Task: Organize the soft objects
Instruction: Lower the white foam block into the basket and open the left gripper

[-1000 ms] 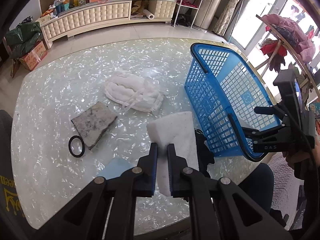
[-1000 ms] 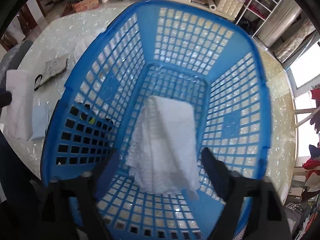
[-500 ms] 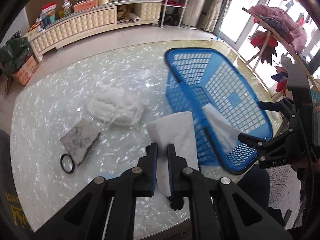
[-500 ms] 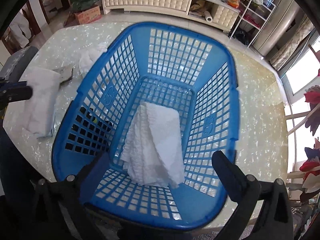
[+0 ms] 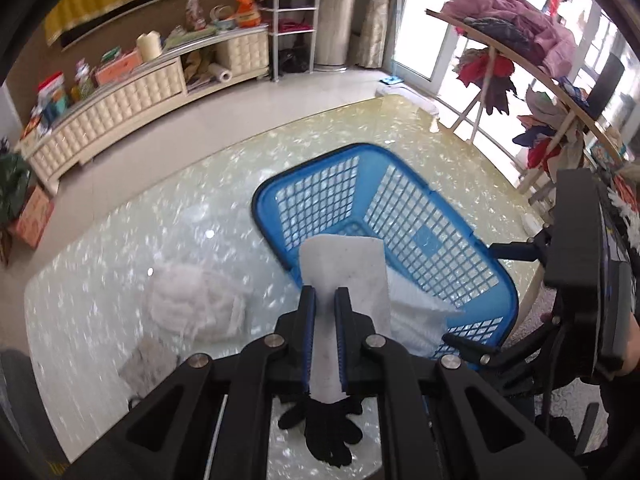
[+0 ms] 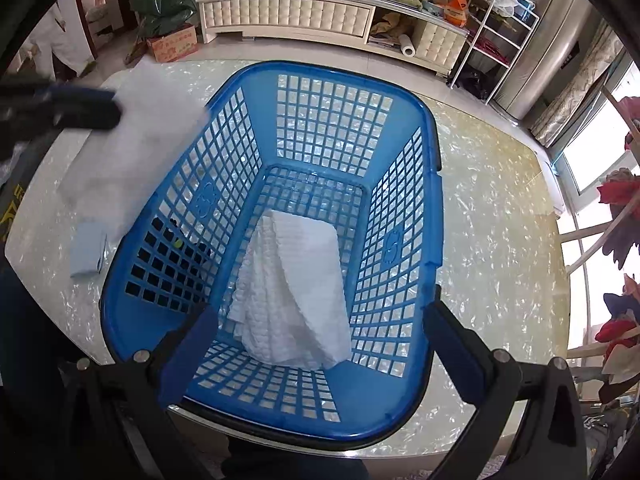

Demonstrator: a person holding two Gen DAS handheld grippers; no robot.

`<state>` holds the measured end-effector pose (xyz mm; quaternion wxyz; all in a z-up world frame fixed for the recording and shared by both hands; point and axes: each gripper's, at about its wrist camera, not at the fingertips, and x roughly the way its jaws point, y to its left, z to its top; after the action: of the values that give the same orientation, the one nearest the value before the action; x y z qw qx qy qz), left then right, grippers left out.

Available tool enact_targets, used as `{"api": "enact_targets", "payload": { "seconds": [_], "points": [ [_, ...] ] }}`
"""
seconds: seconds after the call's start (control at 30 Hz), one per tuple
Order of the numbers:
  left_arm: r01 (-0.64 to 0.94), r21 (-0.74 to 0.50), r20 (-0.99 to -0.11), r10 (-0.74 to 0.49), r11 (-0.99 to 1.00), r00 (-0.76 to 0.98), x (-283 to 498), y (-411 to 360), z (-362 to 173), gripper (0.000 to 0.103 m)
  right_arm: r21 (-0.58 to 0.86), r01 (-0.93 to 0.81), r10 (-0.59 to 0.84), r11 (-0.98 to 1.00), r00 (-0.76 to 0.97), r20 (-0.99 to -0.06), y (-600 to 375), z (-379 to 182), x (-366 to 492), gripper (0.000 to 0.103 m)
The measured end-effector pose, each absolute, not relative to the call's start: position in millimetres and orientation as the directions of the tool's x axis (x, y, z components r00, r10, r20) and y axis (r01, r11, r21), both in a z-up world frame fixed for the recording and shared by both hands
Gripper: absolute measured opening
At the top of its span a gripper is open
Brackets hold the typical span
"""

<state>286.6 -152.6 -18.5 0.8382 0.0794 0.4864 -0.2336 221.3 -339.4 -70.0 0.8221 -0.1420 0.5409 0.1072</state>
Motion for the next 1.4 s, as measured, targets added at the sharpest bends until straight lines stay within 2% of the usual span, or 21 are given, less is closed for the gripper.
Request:
{"api": "enact_targets", "payload": {
  "seconds": [0.63, 1.1, 1.4],
  "points": [
    [0.676, -0.056, -0.883, -0.352, 0.735, 0.310, 341, -214, -64, 0.008, -0.099, -0.306, 0.036, 0.947, 0.407, -0.913, -346, -82, 231, 0.103],
    [0.727, -0.018, -0.901, -0.326, 0.686, 0.285, 367, -240, -97, 0.008, -0.087, -0.280, 0.037, 0.956, 0.409, -0.912, -352, -85, 230, 0.103],
    [0.708, 0.016, -0.899, -0.300, 0.707, 0.320, 385, -248, -104, 0.009, -0.045, -0.266, 0.060, 0.963, 0.374, -0.925, -363, -98, 231, 0.103]
  ]
}}
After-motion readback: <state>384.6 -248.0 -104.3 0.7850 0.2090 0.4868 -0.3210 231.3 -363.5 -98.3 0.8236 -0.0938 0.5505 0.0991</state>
